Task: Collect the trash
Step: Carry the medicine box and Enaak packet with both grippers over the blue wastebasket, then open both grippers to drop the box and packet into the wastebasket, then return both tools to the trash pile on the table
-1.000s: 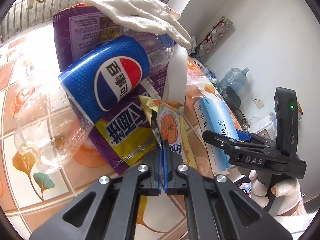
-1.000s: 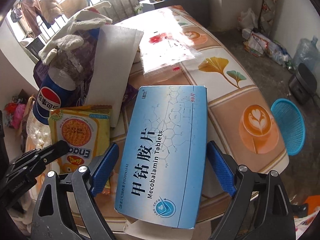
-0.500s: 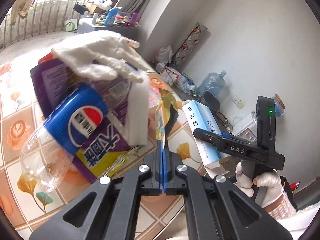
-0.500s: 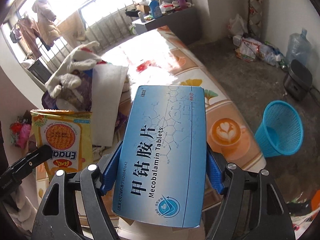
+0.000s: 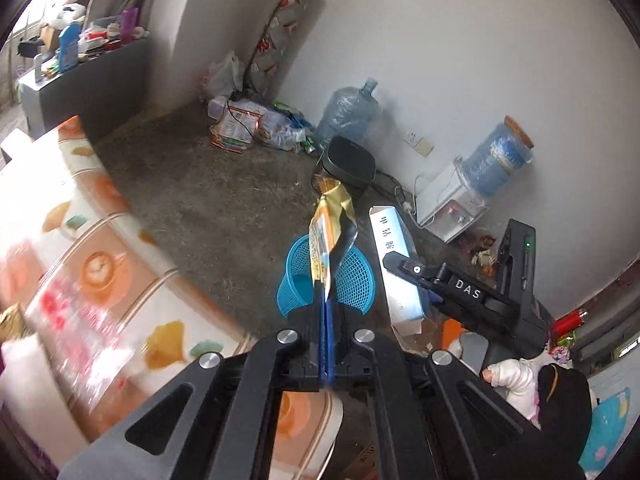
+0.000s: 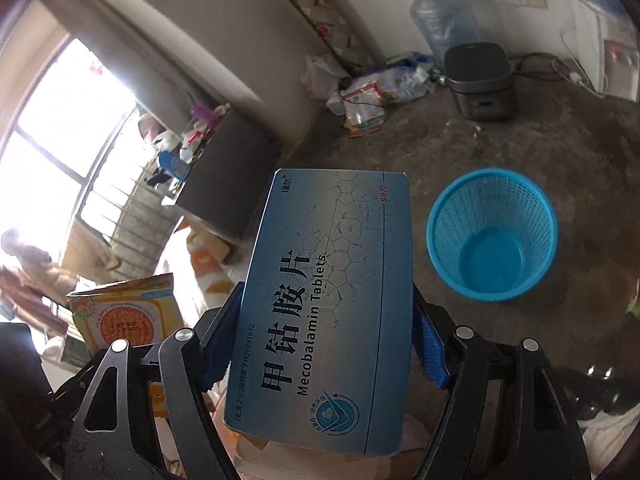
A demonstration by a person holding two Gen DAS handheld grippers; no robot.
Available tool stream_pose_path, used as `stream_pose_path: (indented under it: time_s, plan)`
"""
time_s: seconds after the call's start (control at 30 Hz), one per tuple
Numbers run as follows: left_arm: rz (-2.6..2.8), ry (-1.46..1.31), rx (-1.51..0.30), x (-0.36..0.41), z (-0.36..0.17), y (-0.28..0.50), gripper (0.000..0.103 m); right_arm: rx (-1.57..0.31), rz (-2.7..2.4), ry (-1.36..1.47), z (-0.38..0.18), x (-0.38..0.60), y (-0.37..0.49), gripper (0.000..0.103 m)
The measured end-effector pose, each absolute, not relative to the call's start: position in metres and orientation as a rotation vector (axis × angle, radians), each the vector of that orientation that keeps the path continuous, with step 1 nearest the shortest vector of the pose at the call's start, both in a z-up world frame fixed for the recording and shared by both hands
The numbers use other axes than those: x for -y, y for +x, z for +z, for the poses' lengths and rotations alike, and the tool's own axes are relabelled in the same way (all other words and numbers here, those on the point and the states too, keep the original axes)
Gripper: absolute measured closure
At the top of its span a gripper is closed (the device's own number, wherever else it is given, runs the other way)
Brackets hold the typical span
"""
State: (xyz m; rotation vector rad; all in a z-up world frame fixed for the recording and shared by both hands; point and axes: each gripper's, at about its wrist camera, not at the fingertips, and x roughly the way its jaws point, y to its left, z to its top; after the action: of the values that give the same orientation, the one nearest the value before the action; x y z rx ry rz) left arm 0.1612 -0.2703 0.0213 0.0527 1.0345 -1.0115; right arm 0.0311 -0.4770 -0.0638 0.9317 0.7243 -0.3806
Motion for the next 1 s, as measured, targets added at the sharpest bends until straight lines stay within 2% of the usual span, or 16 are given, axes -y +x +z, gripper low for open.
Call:
stream_pose_path:
  time_s: [0.17,0.33,0.37,0.43,0.47,0.6,0.77,0.83,1.0]
  plan:
    - [-1.049,0.176,-1.157,0.387,-0.028,0.181,0.103,-0.734,-0.46,1.133,-0.115,0.536,0.029,0.032]
    - [-1.077,0.258,-1.226,0.469,-0.076,0.184,0.103,-0.707,-0.537,1.283,-0.157,0.591,0.028,0.029]
    - [-1.08,0.26,-1.226,0.482,-0.085,0.185,0.099,-0.698,-0.567,1.3,-0.164,0.6,0.029,0.027]
    - [-1.101,0.277,-1.213,0.507,-0.101,0.188,0.074,-0.692,-0.612,1.317,-0.18,0.618,0.03,0.023]
    - [-1.089,0.286,-1.211,0.514,-0.11,0.19,0.057,-0.694,-0.645,1.327,-0.189,0.625,0.031,0.023]
    - [-1.057,0.249,-1.225,0.523,-0.125,0.194,0.052,-0.681,-0.708,1.39,-0.213,0.634,0.019,0.023]
    - [-1.06,0.217,-1.188,0.51,-0.115,0.195,0.048,-0.656,-0.726,1.339,-0.212,0.625,0.01,0.023]
    - [-1.06,0.187,-1.154,0.502,-0.103,0.195,0.047,-0.654,-0.74,1.277,-0.203,0.62,0.012,0.023]
    - [-1.092,0.137,-0.982,0.463,-0.051,0.181,0.035,-0.618,-0.788,0.975,-0.147,0.597,0.027,0.02]
